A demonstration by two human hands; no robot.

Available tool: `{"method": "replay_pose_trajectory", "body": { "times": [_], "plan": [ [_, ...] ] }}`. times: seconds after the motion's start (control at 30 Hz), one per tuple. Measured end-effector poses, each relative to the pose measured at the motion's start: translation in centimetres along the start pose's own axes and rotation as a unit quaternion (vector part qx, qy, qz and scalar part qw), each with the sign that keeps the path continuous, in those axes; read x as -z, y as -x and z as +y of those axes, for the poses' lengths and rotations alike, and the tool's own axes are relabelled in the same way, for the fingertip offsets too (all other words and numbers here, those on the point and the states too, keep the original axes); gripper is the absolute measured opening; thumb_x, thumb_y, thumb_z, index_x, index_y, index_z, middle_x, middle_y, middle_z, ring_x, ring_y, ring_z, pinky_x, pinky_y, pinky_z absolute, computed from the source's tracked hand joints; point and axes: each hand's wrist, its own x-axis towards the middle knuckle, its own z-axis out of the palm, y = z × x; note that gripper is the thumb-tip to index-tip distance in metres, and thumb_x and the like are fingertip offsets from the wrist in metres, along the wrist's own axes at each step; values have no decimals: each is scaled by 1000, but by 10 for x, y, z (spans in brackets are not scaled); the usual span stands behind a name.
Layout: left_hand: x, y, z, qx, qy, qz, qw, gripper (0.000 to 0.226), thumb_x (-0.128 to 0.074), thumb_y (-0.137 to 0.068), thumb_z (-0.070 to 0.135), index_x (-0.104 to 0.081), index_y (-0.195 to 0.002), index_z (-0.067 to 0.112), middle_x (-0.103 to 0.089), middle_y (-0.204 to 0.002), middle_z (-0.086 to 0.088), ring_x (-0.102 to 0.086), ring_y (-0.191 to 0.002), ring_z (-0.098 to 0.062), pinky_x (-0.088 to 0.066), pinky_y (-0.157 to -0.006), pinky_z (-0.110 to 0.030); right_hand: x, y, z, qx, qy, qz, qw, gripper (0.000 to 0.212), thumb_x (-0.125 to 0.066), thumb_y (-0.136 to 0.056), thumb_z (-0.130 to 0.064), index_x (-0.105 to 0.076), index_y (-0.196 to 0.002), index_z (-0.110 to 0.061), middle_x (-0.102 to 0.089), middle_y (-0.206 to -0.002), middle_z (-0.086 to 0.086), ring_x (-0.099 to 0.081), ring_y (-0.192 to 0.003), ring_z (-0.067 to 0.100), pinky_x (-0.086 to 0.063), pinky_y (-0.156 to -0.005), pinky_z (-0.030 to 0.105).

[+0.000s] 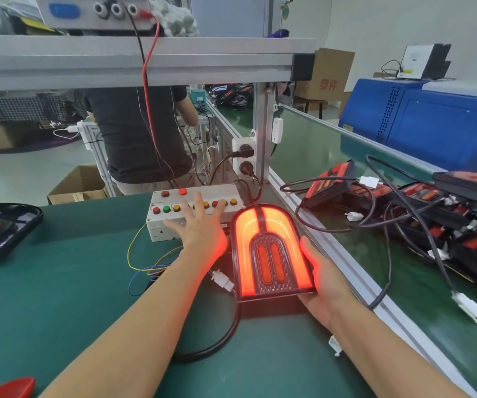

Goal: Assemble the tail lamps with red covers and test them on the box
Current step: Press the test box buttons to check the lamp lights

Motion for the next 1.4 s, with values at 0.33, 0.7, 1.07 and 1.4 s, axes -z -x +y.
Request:
{"method": "replay_pose_trajectory", "body": {
  "times": [0.33, 0.7, 1.07, 1.4],
  "plan": [
    [6, -5, -1, -67, -44, 28, 996, 72, -51, -88, 23, -15, -148, 37, 6, -159, -8, 10, -144, -37, 3, -109, -67, 0, 1, -1, -6, 2, -1, 1000, 41, -49, -94, -48, -80, -88, -23, -76, -100, 7, -73, -89, 21, -55, -78, 36],
    [7, -8, -2, -59, 0, 5, 998, 68, -48, -90, 21, -20, -146, 43, 4, -160, -7, 12, -145, -34, 9, -107, -66, 1, -2, 1, -11, -14, 11, 1000, 38, -52, -94, -44, -79, -89, -18, -75, -100, 10, -74, -86, 24, -53, -89, 43],
    [8, -12, -6, -66, 7, -14, 998, 71, -48, -86, 19, -20, -145, 46, 2, -160, -5, 12, -145, -33, 8, -109, -67, -5, 8, -10, -35, -22, 55, 998, 32, -51, -97, -37, -73, -91, -15, -76, -94, 10, -72, -78, 23, -54, -82, 40],
    [42, 2, -24, -133, 80, -59, 986, 72, -45, -85, 5, -24, -147, 34, -14, -157, 0, -6, -145, -24, -2, -113, -61, 0, 10, -25, -81, 33, 84, 993, 28, -47, -100, -33, -66, -91, -15, -76, -74, 7, -72, -58, 19, -53, -50, 29]
  ]
}}
